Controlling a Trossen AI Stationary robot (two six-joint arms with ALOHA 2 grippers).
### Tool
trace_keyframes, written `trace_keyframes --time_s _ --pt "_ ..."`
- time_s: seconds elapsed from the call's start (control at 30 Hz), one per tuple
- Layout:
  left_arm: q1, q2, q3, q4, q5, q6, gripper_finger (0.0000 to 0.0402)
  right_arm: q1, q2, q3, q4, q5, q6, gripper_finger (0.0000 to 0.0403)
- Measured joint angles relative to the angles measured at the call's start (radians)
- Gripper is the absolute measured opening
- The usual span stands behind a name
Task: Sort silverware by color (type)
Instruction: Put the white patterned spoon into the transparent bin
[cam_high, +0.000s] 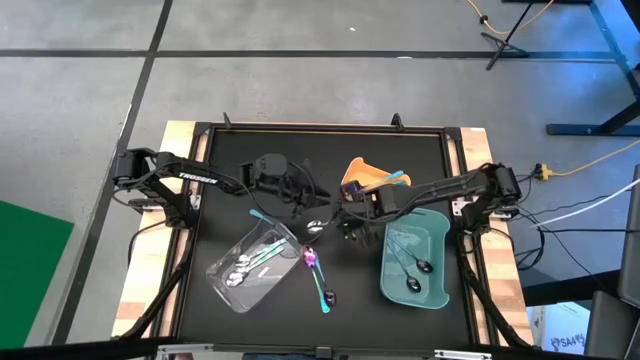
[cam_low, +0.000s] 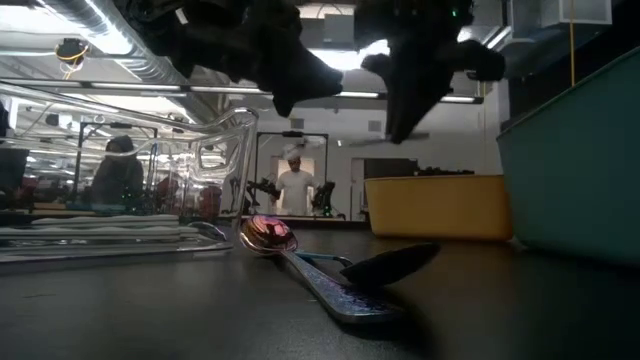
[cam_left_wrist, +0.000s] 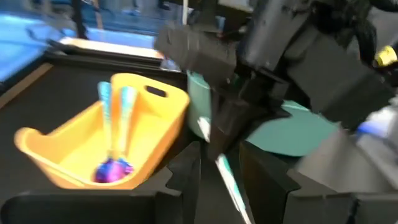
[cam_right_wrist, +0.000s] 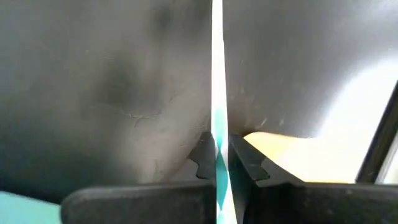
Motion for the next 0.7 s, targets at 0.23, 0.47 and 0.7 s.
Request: trace_keyframes --time_s 0.23,0.47,0.7 --pt "0.000 0.000 0.000 0.000 0.090 -0.146 0.0106 0.001 -0.001 0.082 -0.024 0.051 -0.163 0.0005" --pt "0.000 0.000 0.000 0.000 0.151 -0.249 0.0106 0.001 -0.001 0.122 -0.008 0.140 -0.300 0.0005" --pt "0.000 0.000 0.000 0.000 0.151 -0.276 0.0106 0.001 -0.001 0.141 0.032 0.149 -0.399 0.0005"
